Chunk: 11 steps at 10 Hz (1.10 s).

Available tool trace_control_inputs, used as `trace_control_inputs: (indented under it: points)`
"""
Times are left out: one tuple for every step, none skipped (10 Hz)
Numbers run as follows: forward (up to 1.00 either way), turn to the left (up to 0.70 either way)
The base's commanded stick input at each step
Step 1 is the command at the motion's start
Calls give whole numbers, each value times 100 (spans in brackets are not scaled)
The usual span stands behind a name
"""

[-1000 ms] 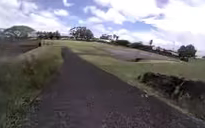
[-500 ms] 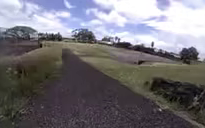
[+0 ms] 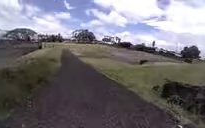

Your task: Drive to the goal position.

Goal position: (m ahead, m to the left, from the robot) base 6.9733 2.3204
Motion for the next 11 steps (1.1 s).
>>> trace_control_inputs:
  points:
    - [70,0]
    - [70,0]
    - [70,0]
    - [70,0]
    - [70,1]
    - [70,2]
    - [70,2]
    - [70,2]
    - [70,2]
    - [70,2]
    - [70,2]
